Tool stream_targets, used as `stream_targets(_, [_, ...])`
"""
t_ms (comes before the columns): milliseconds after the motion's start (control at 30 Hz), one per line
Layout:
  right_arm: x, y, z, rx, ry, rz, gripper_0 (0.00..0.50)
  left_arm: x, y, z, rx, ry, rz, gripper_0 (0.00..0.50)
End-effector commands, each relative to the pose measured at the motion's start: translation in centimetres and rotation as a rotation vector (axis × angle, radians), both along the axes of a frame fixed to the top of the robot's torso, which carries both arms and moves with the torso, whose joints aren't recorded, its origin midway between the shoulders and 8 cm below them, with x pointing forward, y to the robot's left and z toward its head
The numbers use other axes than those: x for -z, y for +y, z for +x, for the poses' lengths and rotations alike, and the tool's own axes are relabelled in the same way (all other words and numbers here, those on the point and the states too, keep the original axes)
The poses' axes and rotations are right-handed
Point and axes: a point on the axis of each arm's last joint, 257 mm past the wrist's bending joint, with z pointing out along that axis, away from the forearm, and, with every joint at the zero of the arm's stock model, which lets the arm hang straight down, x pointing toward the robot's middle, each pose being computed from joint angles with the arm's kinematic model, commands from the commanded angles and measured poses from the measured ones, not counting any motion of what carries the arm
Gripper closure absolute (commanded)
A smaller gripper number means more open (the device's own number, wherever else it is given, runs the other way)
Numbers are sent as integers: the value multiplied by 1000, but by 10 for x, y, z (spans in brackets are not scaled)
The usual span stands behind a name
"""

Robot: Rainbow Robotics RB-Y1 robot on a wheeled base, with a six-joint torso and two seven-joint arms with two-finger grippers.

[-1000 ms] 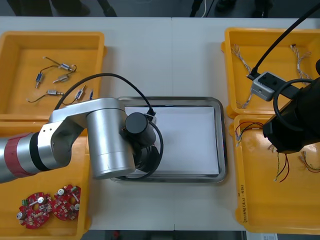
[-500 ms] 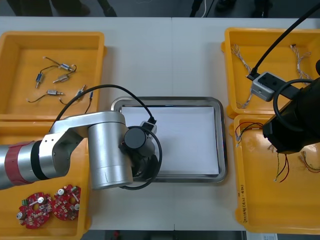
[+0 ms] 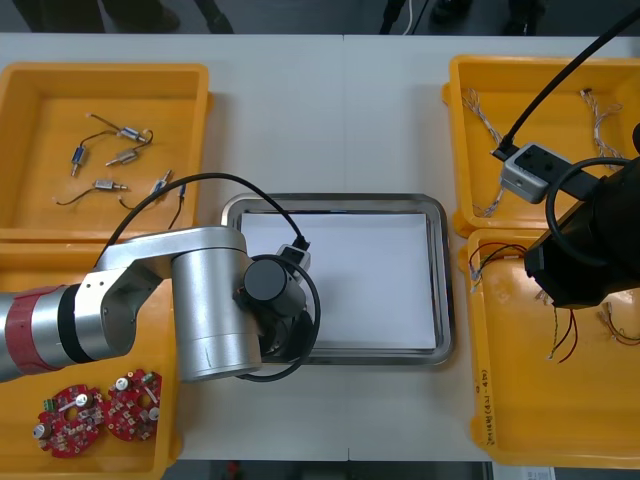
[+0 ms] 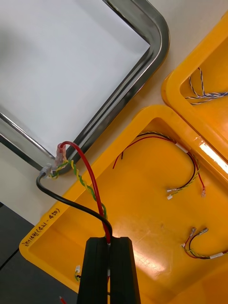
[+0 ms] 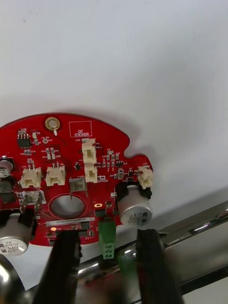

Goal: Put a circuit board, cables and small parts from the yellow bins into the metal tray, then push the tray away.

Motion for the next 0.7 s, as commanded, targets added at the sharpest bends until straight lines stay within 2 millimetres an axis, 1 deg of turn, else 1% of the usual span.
stream_targets(33, [-13,-7,4,-24,-51,-52,500,-3,14,1,-87,-1,-29,0])
stream_targets(167, [-13,-7,4,-25,-52,-52,500,-14,14,4,-105,15,-42,0])
stream_targets(333, [-10,-6,3,-25,-42,-54,500,-26,19,2,-117,29,-27,0])
stream_targets(467, [-12,6,7,-61,-60,-46,500,-35,19,0,-120,36,-28,0])
stream_targets(633, [-10,24,11,-116,-81,-61,500,-49,20,7,-136,39,-51,0])
stream_targets(667, [-8,33,13,-139,-85,-63,500,-57,23,11,-149,40,-56,0])
stream_targets(700, [-9,36,13,-146,-88,-63,500,-60,24,12,-149,40,-56,0])
